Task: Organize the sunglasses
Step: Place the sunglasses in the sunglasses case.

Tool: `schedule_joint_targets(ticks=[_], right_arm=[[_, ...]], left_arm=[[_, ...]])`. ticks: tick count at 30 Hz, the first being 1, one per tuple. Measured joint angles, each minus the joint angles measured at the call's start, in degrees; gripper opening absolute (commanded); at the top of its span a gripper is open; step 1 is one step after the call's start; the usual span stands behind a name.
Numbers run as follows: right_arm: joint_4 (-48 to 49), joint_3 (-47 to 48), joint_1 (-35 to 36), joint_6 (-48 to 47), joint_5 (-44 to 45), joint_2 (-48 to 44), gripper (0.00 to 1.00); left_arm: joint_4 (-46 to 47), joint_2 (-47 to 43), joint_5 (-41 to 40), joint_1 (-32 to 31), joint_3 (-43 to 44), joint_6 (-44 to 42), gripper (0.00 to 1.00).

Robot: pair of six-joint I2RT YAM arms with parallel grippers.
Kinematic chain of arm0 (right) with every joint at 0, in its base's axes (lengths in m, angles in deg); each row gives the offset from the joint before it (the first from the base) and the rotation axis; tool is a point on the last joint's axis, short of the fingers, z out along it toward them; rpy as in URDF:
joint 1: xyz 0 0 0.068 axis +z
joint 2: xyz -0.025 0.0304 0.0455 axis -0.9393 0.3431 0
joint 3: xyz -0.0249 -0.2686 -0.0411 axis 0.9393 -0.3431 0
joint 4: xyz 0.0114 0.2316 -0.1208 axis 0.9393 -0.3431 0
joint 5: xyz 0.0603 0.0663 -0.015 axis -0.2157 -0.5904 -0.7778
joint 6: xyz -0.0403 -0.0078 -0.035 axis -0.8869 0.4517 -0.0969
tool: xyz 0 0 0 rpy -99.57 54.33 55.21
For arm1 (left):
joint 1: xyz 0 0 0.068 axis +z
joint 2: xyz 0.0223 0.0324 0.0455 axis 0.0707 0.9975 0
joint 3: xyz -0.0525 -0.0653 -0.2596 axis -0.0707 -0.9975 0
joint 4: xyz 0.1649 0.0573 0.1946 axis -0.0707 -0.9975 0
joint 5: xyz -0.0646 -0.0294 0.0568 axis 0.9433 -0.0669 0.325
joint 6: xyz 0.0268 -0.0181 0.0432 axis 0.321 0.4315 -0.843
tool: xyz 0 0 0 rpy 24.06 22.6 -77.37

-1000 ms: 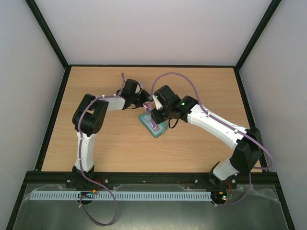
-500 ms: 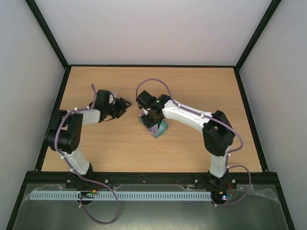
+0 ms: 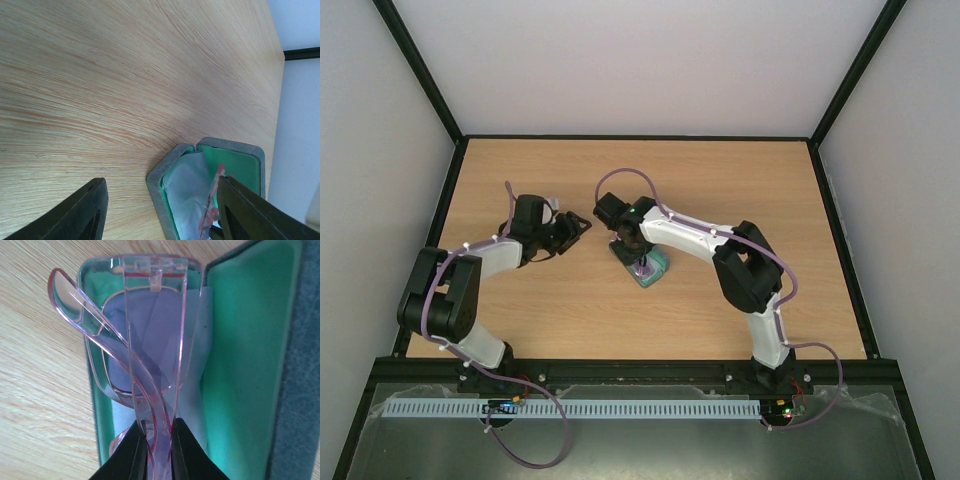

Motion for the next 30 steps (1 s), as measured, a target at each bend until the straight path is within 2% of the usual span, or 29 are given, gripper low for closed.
schedule_joint_targets(ticks=[10, 30], right_arm=[[-0.76, 0.26, 0.00, -0.24, 2.64, 3.89, 0.01], [-1.68, 0.31, 0.98, -1.51, 2.75, 4.44, 0.02]], left_arm=[[-0.39, -0.22, 0.04, 0.04, -0.17, -0.50, 0.61], [-0.35, 0.44, 0.55, 0.44, -0.17, -1.18, 0.61]])
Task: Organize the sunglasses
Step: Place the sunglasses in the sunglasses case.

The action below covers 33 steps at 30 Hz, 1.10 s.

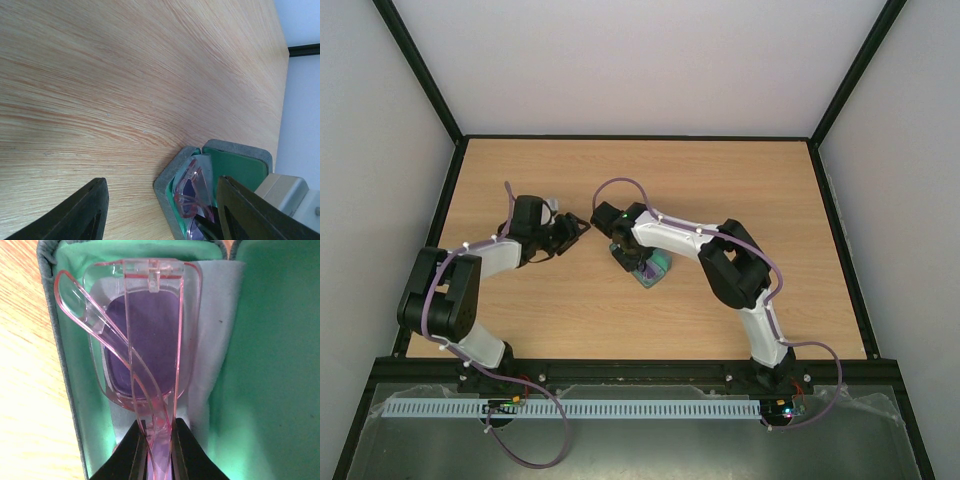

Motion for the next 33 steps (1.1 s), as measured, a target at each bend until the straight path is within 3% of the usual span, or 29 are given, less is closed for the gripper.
schedule_joint_targets(ticks=[6, 17, 33], right_arm=[[-1.07, 1.27, 0.59, -0.02, 1.01, 1.66, 0.05], [-2.32, 1.84, 0.83, 0.42, 1.88, 1.86, 0.26], [-3.82, 2.49, 0.83, 1.77, 1.18, -1.31, 0.40]], left_arm=[[0.00, 0.04, 0.20, 0.00, 0.00, -0.04, 0.61], [-0.02, 0.04, 0.37, 0.00, 0.02, -0.17, 0.61], [-0.66, -0.02, 0.35, 0.00, 0.00, -0.20, 0.61]])
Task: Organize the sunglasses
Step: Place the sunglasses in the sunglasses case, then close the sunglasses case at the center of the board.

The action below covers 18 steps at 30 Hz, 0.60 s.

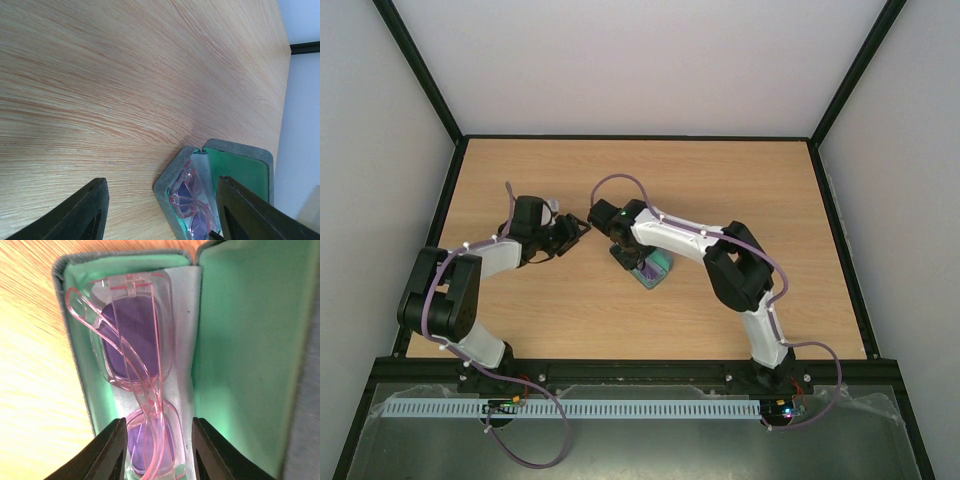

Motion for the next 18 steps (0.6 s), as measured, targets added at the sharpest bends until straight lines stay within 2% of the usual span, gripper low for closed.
schedule_joint_targets(ticks=[4, 6, 9, 10, 11, 16, 17, 18], right_arm=[[0.09, 0.00, 0.00, 0.59, -0.96, -2.60, 0.47], [0.22, -0.04, 0.02, 1.03, -1.51, -4.66, 0.53], [1.84, -1.20, 0.00, 1.64, -2.62, -9.62, 0.64], [2.51, -1.79, -0.02, 2.01, -3.15, -11.82, 0.70], [2.93, -2.21, -0.22, 2.49, -3.50, -13.86, 0.73], [7.28, -5.95, -3.10, 4.17, -6.84, -24.41, 0.91], [8.09, -7.21, -4.48, 4.63, -7.48, -25.99, 0.93], [8.70, -8.31, -5.81, 4.96, -7.78, -26.99, 0.91]], left_arm=[[-0.52, -0.28, -0.02, 0.00, 0.00, -0.02, 0.62], [-1.01, -0.94, -0.02, 0.00, 0.00, -0.13, 0.66], [-1.20, -2.29, -0.09, -0.02, -0.39, -0.70, 0.79], [-1.38, -2.95, -0.17, -0.02, -0.76, -0.81, 0.92], [-1.46, -3.65, -0.26, -0.02, -1.29, -0.94, 0.98], [-2.62, -7.43, -0.87, -0.24, -5.31, -1.73, 0.99], [-3.08, -8.24, -0.98, -0.46, -6.23, -1.75, 0.98], [-3.65, -9.22, -1.27, -0.70, -7.21, -1.88, 0.94]])
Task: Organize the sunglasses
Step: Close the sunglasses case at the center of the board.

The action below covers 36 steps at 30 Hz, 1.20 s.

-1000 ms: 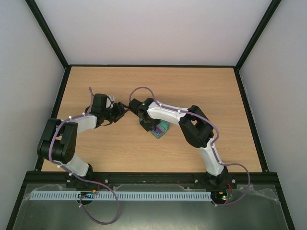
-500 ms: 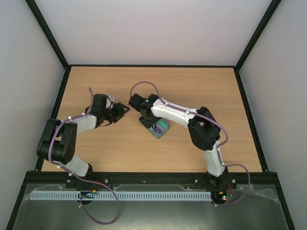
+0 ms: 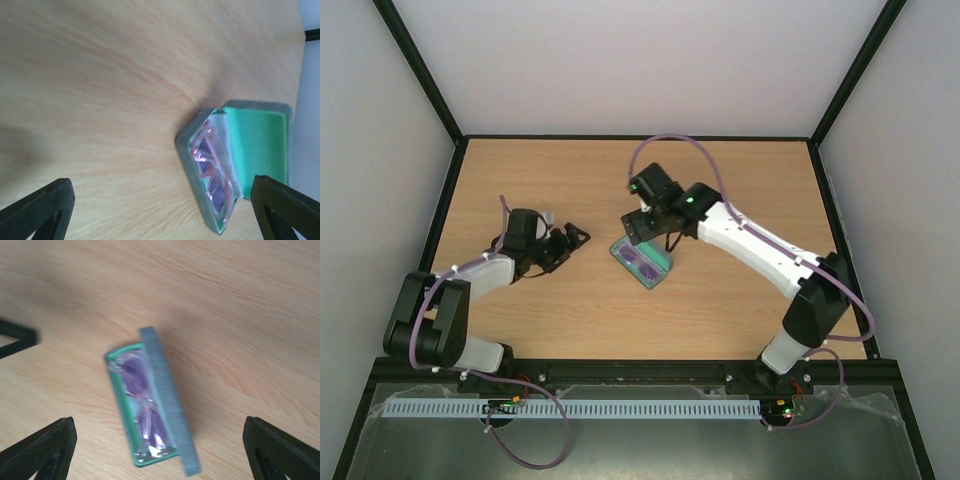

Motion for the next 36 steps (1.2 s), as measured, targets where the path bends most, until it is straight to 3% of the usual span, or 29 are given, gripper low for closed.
schedule_joint_targets(ticks=[1, 2, 5, 7, 8, 13, 19, 27, 36], right_arm=[[0.94, -1.53, -1.88, 0.39, -0.74, -1.01, 0.87], [1.75, -3.13, -3.85, 0.94, -1.20, -1.60, 0.82], [4.31, -7.89, -9.14, 2.29, -2.99, -1.90, 0.46], [5.62, -10.62, -12.17, 3.63, -4.68, -1.88, 0.32], [6.03, -11.43, -13.25, 3.80, -5.14, -1.88, 0.29], [10.21, -13.42, -17.42, 5.77, -8.90, -0.92, 0.16], [14.82, -13.94, -17.84, 6.51, -14.14, 3.45, 0.11], [17.86, -18.62, -16.72, 7.10, -19.56, 4.13, 0.10], [18.82, -21.73, -10.34, 8.68, -19.82, 4.13, 0.10]], left_arm=[[-0.50, -1.11, -0.26, -0.24, -1.07, -0.02, 0.88], [-0.87, -2.14, -0.50, -0.57, -1.92, 0.09, 0.76], [-1.09, -5.79, -1.36, -3.17, -5.07, 0.55, 0.29], [-0.94, -6.88, -1.84, -5.99, -6.56, 1.38, 0.09], [-0.81, -6.78, -1.99, -7.30, -6.80, 1.73, 0.03], [1.99, -1.73, -3.37, -13.90, -6.40, 3.93, 0.02], [5.49, 8.98, -4.26, -17.49, -2.43, 6.01, 0.02], [10.95, 18.47, -4.48, -18.21, 5.27, 7.58, 0.02], [13.38, 24.15, -4.55, -18.73, 10.99, 8.87, 0.02]])
